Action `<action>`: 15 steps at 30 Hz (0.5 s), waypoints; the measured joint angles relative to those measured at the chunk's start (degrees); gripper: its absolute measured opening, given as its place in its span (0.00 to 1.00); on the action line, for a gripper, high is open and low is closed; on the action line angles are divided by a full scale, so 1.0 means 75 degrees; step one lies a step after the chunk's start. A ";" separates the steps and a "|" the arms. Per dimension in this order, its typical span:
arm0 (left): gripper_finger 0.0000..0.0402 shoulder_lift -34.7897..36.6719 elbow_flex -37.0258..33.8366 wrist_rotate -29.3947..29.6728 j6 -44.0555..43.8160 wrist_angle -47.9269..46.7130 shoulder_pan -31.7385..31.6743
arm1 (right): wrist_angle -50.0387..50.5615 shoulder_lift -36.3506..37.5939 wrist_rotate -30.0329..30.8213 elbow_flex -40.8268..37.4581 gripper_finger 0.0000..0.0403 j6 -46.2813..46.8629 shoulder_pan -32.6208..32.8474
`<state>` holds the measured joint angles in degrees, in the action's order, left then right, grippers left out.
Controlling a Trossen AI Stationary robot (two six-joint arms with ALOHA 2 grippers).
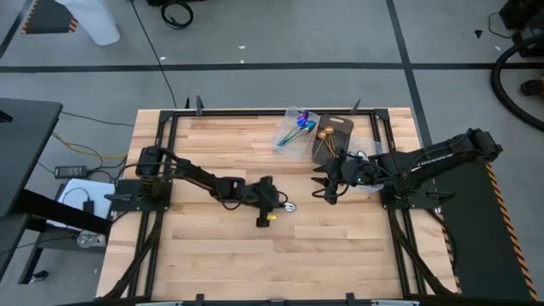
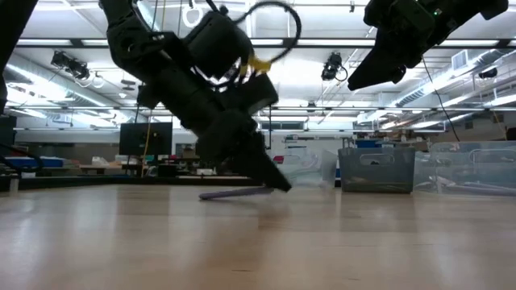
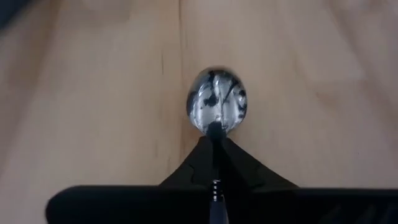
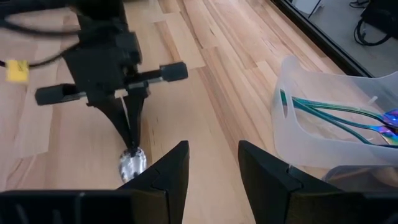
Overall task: Sort silverware by color (type)
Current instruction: Put the purple spoon into the right transparent bin
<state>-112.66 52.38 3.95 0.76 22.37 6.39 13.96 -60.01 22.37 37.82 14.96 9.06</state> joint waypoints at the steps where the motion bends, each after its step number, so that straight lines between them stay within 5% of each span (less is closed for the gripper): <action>1: 0.05 0.0075 0.0000 0.0056 0.0035 0.0066 0.0000 | -0.0002 0.0002 0.0000 0.0002 0.37 -0.0004 -0.0003; 15: 0.02 0.0367 0.0020 0.0321 0.0412 0.0740 -0.0029 | 0.1203 -0.0243 -0.0051 -0.0015 0.37 -0.0325 -0.0001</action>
<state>-109.91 52.53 6.35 3.85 27.92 6.17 22.98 -61.83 21.99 37.71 12.53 9.05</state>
